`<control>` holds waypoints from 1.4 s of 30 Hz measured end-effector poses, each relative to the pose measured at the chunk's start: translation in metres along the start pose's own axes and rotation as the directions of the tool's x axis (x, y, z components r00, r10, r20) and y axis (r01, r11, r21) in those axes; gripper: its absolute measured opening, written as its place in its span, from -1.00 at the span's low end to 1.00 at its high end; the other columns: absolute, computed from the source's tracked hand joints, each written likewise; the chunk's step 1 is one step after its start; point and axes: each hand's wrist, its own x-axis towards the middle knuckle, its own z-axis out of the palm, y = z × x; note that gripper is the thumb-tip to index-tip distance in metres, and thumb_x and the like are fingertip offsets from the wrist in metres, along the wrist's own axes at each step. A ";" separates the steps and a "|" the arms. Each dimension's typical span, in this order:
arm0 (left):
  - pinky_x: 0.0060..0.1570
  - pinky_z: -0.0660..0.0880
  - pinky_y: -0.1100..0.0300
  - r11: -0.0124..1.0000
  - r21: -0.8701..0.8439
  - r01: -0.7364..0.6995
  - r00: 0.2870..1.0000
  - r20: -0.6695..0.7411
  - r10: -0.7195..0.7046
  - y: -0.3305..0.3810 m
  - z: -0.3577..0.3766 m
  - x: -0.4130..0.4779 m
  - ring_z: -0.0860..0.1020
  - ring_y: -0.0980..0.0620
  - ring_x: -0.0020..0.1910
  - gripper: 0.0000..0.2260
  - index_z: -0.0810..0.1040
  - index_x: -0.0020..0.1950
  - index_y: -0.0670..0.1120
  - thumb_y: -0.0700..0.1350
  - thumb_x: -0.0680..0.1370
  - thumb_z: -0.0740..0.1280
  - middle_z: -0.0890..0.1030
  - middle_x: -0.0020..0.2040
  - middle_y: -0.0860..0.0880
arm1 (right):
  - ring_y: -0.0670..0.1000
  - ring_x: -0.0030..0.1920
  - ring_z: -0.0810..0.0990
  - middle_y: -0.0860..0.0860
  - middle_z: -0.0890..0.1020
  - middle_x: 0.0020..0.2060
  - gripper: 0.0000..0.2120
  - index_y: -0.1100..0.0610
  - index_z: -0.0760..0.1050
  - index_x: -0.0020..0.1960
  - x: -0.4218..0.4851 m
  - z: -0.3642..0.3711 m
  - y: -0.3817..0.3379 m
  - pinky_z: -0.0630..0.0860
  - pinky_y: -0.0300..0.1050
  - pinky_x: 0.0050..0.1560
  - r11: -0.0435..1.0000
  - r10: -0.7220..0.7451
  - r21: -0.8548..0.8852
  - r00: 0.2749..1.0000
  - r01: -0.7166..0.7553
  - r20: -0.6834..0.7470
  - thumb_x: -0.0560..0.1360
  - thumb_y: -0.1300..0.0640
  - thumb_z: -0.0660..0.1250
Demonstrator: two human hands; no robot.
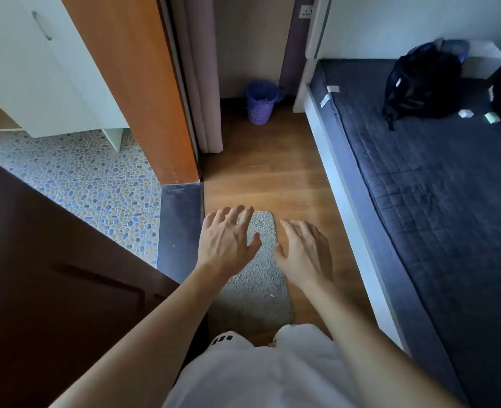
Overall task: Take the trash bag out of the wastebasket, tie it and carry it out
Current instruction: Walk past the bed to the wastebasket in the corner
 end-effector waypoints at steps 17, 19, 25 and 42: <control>0.18 0.45 -0.09 1.000 -0.003 0.016 0.999 -0.036 -0.017 -0.013 0.014 0.119 0.55 -0.12 0.18 -0.52 0.45 0.34 -0.02 0.19 0.50 0.18 0.59 0.26 -0.02 | 0.14 0.25 0.54 0.09 0.61 0.20 -0.46 0.11 0.46 0.40 0.122 -0.005 0.026 0.48 0.08 0.27 0.999 -0.018 0.027 0.999 0.019 -0.035 0.47 -0.04 0.34; 0.17 0.46 -0.08 1.000 0.008 0.028 0.999 -0.026 -0.028 -0.009 0.012 0.147 0.55 -0.11 0.19 -0.51 0.45 0.35 -0.02 0.18 0.50 0.18 0.59 0.27 -0.02 | 0.13 0.25 0.53 0.08 0.60 0.21 -0.47 0.10 0.45 0.41 0.152 -0.011 0.036 0.47 0.07 0.28 0.999 -0.016 0.039 0.999 0.018 -0.039 0.48 -0.05 0.33; 0.18 0.44 -0.06 0.998 0.035 0.043 0.999 -0.029 -0.042 0.007 0.013 0.239 0.54 -0.12 0.20 -0.52 0.45 0.35 -0.02 0.16 0.49 0.23 0.59 0.27 -0.03 | 0.13 0.29 0.52 0.09 0.59 0.27 -0.47 0.09 0.44 0.43 0.242 -0.032 0.073 0.46 0.07 0.29 0.996 -0.018 0.085 0.998 0.024 -0.067 0.49 -0.05 0.30; 0.24 0.43 -0.05 0.993 -0.005 0.120 0.993 0.002 -0.120 0.028 0.034 0.432 0.50 -0.09 0.28 -0.50 0.43 0.39 0.00 0.17 0.50 0.23 0.56 0.33 -0.01 | 0.15 0.24 0.57 0.11 0.62 0.23 -0.49 0.10 0.50 0.37 0.426 -0.034 0.146 0.52 0.12 0.25 0.990 0.004 0.141 1.000 0.000 -0.025 0.45 -0.02 0.36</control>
